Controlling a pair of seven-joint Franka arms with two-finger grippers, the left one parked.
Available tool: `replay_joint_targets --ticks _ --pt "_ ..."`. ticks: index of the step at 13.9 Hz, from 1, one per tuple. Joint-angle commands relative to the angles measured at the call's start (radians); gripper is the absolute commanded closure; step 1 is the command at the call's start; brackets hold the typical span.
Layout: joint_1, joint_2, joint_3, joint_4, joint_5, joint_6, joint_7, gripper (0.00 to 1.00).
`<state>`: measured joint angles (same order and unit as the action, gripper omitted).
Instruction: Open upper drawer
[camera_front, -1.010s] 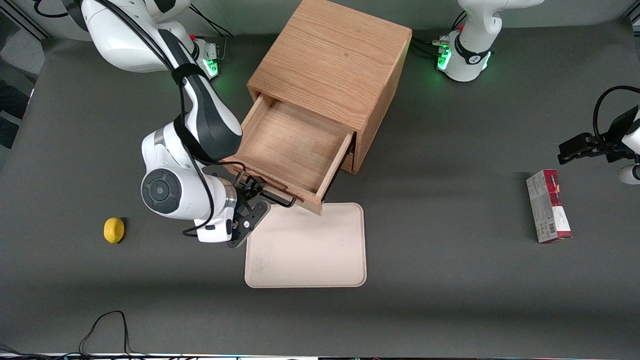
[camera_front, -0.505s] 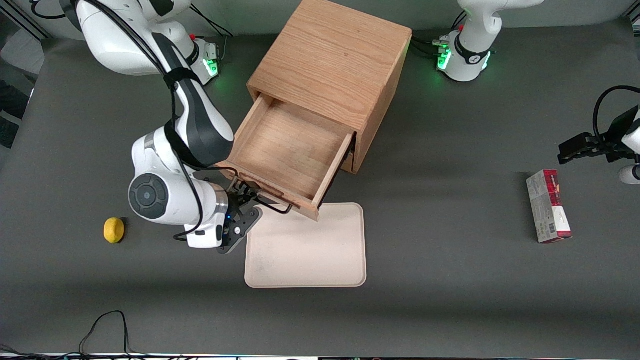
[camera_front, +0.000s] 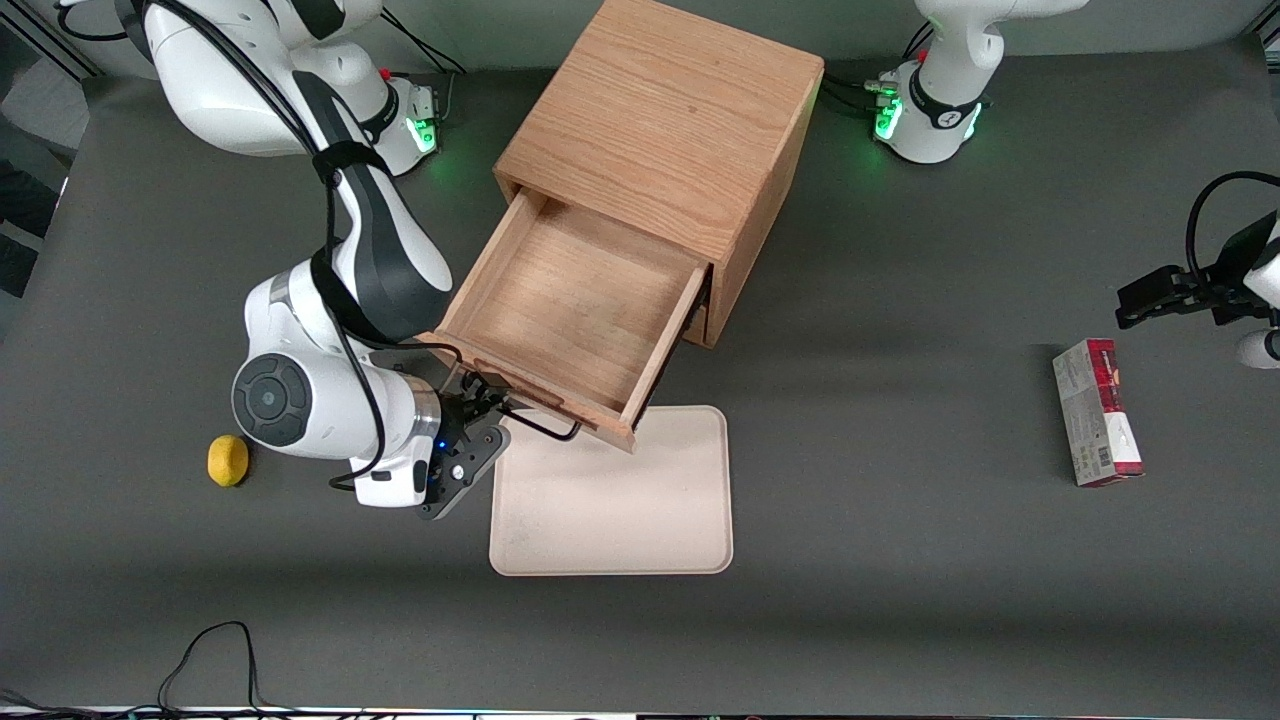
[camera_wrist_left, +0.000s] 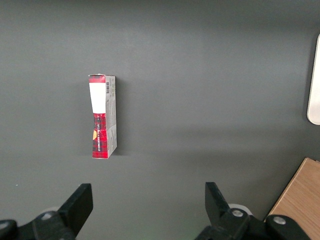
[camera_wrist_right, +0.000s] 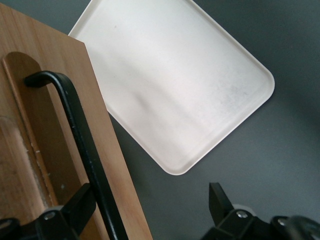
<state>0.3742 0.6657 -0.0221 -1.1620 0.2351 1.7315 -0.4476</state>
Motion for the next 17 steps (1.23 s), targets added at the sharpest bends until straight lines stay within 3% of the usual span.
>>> replay_joint_targets --ticks 1,17 --pt "-0.008 0.035 0.002 0.056 -0.003 0.013 -0.019 0.00" --pt "-0.047 0.003 -0.021 0.090 -0.014 0.004 -0.007 0.00"
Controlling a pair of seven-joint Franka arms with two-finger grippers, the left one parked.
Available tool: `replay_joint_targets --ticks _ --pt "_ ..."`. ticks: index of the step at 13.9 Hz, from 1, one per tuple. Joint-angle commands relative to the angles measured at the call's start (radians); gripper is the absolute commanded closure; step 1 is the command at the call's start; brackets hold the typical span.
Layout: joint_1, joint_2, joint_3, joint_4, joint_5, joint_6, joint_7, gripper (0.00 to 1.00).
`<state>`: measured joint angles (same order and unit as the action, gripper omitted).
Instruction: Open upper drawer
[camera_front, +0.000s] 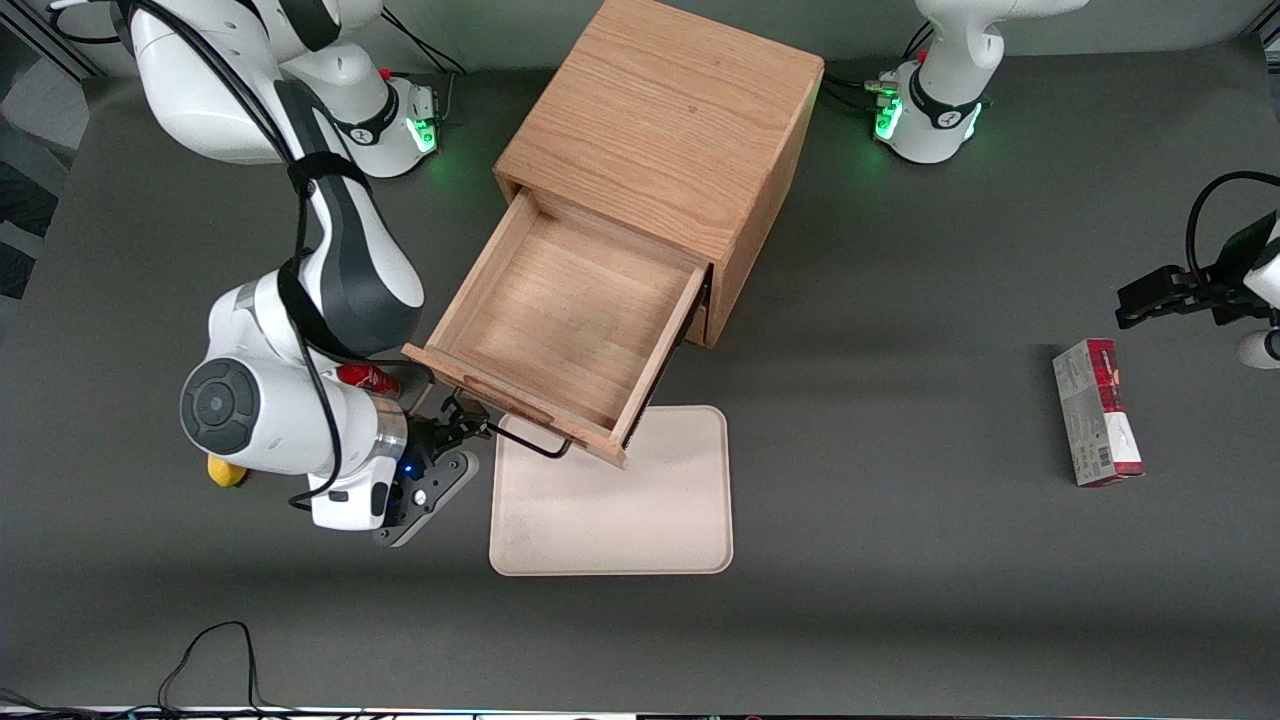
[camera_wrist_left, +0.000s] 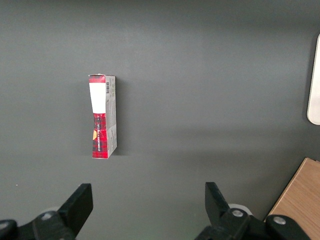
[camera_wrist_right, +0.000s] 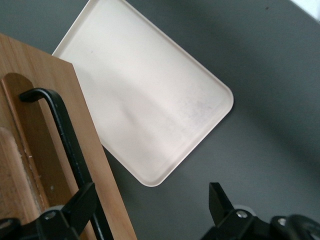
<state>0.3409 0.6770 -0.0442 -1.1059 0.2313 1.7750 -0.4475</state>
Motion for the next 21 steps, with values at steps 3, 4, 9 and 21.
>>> replay_joint_targets --ticks 3,4,9,21 --pt "-0.029 -0.042 -0.011 0.064 -0.013 -0.129 0.022 0.00" --pt "-0.029 -0.077 -0.034 0.063 -0.013 -0.147 0.048 0.00" --pt "-0.022 -0.261 -0.092 -0.075 -0.096 -0.286 0.050 0.00" --pt "-0.008 -0.659 -0.184 -0.523 -0.168 -0.273 0.251 0.00"
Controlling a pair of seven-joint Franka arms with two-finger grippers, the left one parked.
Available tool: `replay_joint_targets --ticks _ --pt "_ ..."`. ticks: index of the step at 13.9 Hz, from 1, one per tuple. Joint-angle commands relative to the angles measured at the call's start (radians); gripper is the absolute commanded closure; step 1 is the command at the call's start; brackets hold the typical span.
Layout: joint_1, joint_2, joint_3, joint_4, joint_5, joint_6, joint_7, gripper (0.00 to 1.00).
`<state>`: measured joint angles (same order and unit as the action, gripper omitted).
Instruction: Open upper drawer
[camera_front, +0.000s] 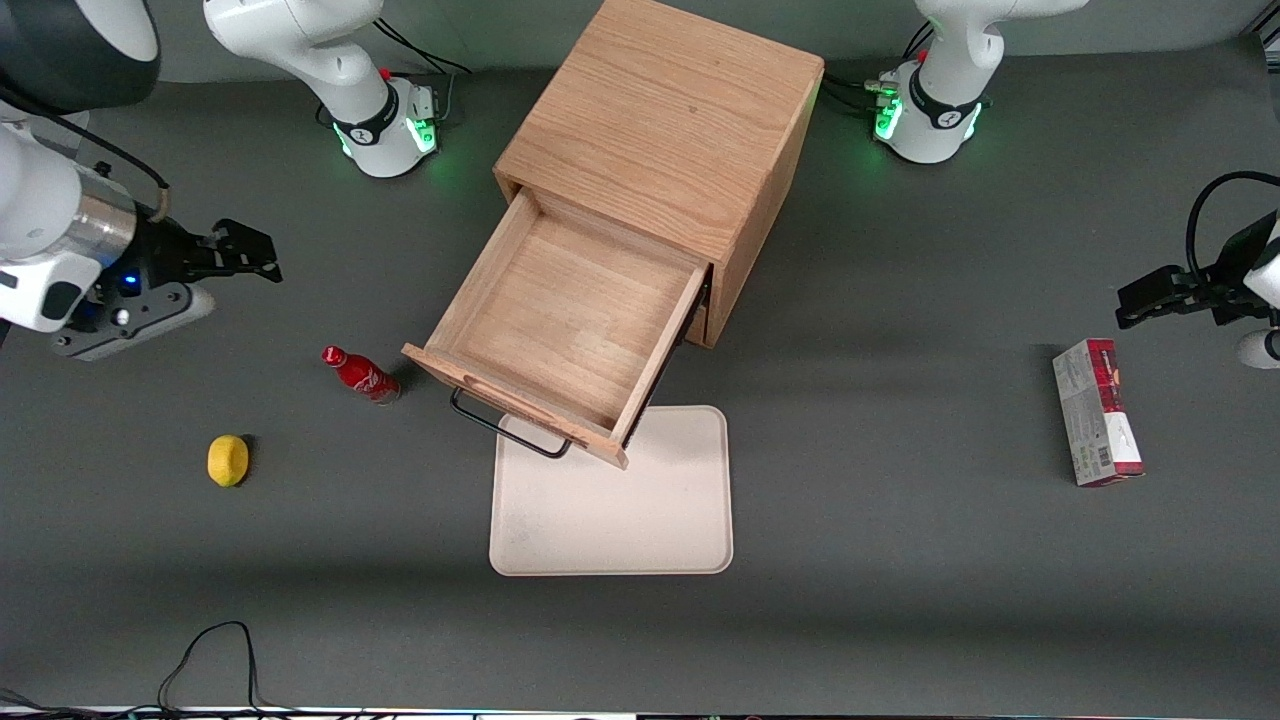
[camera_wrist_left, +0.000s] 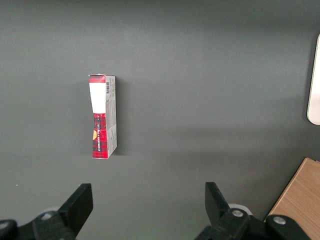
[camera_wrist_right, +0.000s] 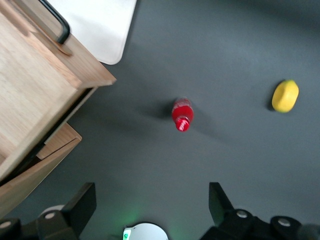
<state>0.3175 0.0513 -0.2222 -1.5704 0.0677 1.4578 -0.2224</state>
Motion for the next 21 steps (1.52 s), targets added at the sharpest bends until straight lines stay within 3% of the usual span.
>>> replay_joint_targets --ticks 1,8,9,12,13,15,17,21 --pt "0.014 -0.033 -0.008 -0.060 -0.005 0.070 0.028 0.00" --pt "0.003 -0.033 -0.034 -0.048 -0.014 0.107 0.109 0.00" --pt "-0.039 -0.033 -0.020 -0.046 -0.012 0.102 0.109 0.00" --pt "-0.300 -0.031 0.238 -0.030 -0.012 0.075 0.098 0.00" --pt "-0.316 -0.028 0.265 -0.027 -0.014 0.075 0.097 0.00" --pt "-0.296 -0.019 0.264 -0.008 -0.019 0.075 0.095 0.00" --pt "-0.247 -0.021 0.233 -0.005 -0.072 0.073 0.097 0.00" --pt "-0.183 -0.021 0.156 -0.003 -0.075 0.073 0.098 0.00"
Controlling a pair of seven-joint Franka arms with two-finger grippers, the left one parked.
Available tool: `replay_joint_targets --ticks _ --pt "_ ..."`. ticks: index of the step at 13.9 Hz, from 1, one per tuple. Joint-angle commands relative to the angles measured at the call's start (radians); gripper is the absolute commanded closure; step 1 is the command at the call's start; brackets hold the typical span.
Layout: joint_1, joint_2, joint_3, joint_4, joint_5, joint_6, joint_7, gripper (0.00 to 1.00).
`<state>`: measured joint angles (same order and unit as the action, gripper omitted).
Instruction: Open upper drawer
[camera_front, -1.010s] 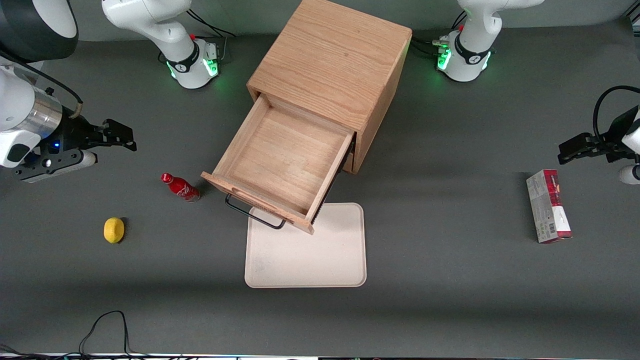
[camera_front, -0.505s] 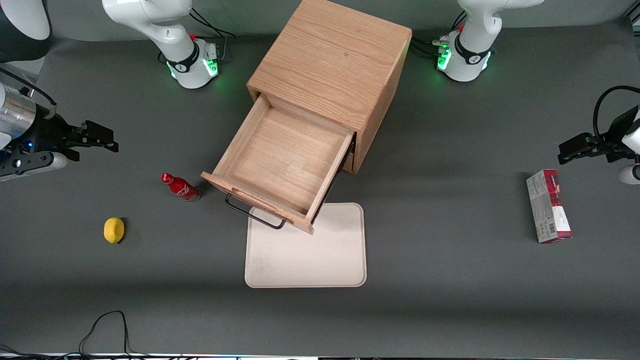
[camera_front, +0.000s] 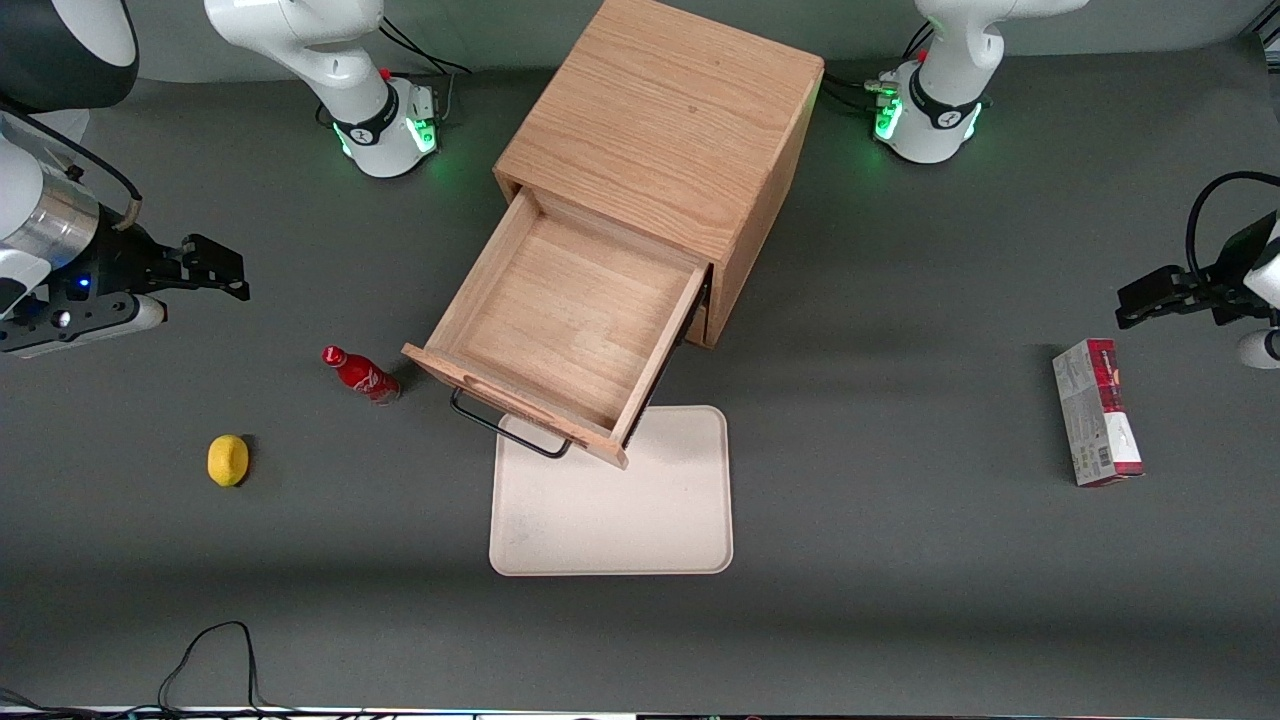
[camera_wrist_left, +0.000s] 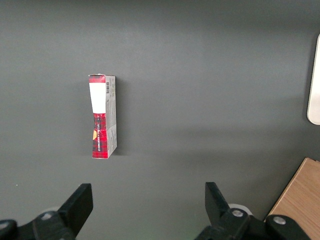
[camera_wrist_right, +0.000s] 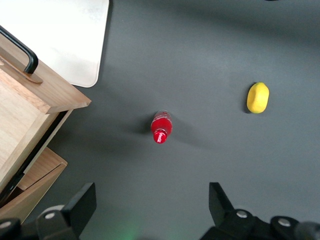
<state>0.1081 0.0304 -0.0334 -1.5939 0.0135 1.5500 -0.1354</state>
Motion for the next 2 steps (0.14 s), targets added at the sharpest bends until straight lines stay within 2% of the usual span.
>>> replay_joint_targets --ticks 1,2 --pt "0.019 -0.001 -0.033 0.022 -0.020 -0.019 0.010 0.00" --pt "0.018 -0.001 -0.031 0.020 -0.020 -0.019 0.011 0.00"
